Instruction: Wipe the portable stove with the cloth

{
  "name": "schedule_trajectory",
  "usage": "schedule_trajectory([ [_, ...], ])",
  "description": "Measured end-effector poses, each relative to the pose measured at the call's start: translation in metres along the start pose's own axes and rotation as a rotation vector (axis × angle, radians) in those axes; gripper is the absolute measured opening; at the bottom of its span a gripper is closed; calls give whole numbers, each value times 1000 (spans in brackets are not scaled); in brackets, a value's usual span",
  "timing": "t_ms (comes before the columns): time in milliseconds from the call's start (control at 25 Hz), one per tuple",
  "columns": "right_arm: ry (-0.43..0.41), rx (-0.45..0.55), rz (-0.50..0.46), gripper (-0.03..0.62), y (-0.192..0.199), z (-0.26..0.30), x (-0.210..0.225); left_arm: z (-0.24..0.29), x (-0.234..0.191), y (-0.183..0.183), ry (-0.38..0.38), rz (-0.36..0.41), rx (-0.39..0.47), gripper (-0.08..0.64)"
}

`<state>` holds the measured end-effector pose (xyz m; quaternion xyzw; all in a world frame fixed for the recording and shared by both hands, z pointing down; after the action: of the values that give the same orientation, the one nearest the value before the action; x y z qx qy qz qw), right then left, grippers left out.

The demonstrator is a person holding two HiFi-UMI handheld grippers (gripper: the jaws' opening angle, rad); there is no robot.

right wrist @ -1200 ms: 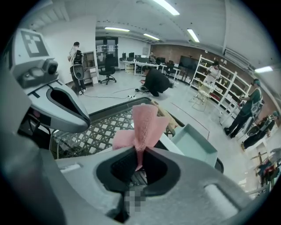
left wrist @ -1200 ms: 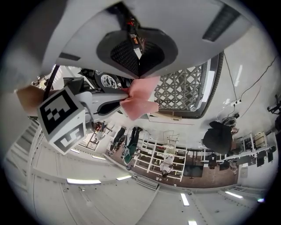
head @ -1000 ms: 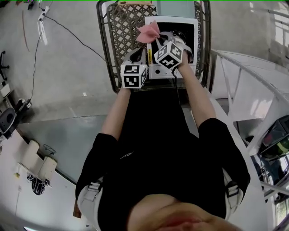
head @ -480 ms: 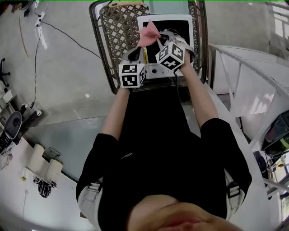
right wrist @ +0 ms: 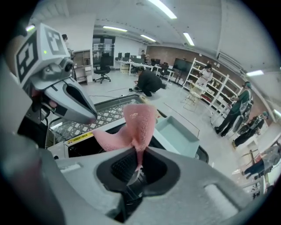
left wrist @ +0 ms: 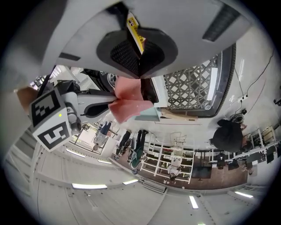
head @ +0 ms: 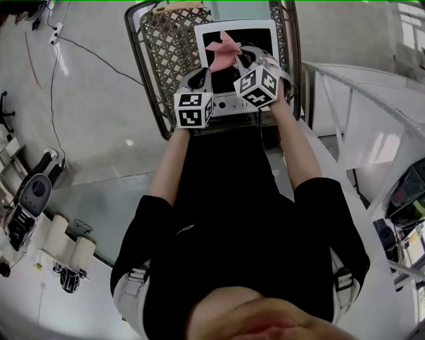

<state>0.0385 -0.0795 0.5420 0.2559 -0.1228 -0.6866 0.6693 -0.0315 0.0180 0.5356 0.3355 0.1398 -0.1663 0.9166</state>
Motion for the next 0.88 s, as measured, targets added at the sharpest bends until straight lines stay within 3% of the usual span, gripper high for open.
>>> schedule_trajectory([
  [120,51,7,35,28,5,-1,15,2,2,1,2,2,-1,0],
  [360,8,-60,38,28,25,16,18,5,10,1,5,12,-11,0],
  [880,32,-45,53,28,34,1,27,15,25,-7,18,21,-1,0],
])
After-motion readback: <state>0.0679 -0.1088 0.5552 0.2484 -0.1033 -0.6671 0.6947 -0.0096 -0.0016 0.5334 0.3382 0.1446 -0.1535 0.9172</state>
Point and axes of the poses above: the fingertips, and each gripper's own axes: z forward along the fingers, x to its right, y out of its underside, the point moved 4 cm from there along -z, backward along the fingers, and after that the axes turned 3 degrees about -z, right-handed, at the moved point
